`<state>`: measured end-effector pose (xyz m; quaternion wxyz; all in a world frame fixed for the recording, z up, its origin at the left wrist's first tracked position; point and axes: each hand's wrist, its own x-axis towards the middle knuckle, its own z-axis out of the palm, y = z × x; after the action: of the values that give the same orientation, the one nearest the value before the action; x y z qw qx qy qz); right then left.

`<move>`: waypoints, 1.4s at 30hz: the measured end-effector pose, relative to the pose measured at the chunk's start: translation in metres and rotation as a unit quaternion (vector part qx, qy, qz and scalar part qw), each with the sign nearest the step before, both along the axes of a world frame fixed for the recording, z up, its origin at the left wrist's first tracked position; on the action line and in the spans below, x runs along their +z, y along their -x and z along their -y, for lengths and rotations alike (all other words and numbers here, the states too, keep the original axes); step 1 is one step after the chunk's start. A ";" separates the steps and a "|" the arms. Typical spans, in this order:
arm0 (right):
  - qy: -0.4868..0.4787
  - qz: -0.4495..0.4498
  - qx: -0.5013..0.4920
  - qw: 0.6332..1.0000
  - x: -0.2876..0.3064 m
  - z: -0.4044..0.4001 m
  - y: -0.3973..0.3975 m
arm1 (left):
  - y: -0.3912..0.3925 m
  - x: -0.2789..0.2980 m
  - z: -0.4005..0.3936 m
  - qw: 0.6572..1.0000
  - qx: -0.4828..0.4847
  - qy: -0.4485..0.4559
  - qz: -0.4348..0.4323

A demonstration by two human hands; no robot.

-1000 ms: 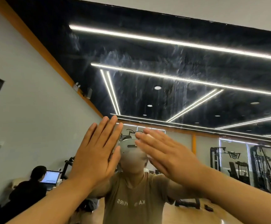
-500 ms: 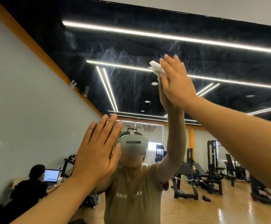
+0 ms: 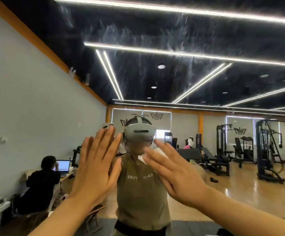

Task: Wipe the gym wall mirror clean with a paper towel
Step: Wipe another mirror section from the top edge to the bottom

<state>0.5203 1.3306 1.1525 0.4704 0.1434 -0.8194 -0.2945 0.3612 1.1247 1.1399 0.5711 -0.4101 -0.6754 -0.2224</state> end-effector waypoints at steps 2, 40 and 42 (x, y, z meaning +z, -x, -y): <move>-0.038 0.047 -0.005 0.998 -0.025 -0.003 -0.005 | 0.001 -0.013 0.004 1.000 0.013 -0.010 0.023; 0.006 -0.063 -0.014 0.998 -0.039 0.035 0.033 | 0.020 -0.040 0.019 0.998 0.021 0.041 0.046; -0.033 -0.034 -0.026 0.999 -0.042 0.033 0.029 | 0.022 -0.040 0.022 0.998 0.019 0.052 0.041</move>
<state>0.4917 1.2978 1.1101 0.4854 0.1270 -0.7963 -0.3379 0.3392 1.1028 1.0995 0.5246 -0.4171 -0.7166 -0.1930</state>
